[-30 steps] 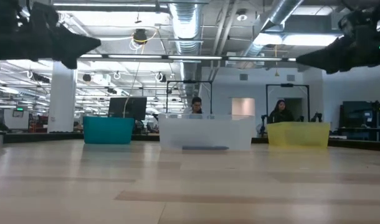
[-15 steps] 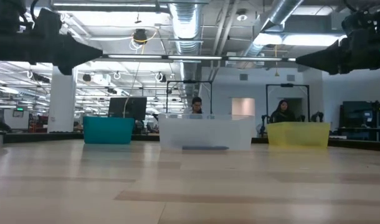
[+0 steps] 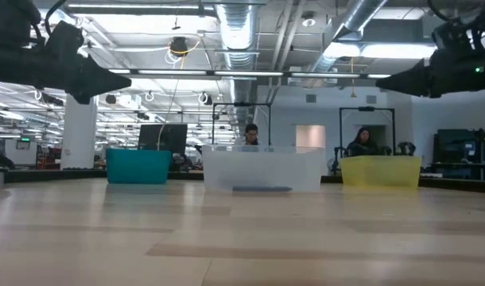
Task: Sort crayons/erasers/pens/pencils in bins
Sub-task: Return to Home Position
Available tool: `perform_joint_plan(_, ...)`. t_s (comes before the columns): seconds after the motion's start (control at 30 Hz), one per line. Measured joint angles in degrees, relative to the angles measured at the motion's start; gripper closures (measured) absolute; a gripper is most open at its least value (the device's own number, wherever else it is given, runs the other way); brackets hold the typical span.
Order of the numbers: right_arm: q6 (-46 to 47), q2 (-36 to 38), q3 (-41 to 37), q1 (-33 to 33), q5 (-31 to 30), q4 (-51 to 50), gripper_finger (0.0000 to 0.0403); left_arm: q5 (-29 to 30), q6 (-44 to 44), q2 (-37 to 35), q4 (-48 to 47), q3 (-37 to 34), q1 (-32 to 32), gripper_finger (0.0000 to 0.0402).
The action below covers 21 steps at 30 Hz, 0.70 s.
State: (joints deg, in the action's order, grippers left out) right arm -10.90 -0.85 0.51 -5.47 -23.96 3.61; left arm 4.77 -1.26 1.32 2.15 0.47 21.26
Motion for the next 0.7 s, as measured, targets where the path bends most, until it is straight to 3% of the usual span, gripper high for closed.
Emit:
perform_joint_plan(0.2,-7.68,-0.01,0.00,-2.32,-0.03,-0.02,0.0392,0.54,0.68,0.18,0.25,-0.02,0.00,0.0401)
perform_joint_plan(0.7,-5.20,0.01,-0.02,-2.93,-0.01,-0.06,0.0392,-2.11,-6.58,0.18,-0.13,-0.04,-0.02,0.0401)
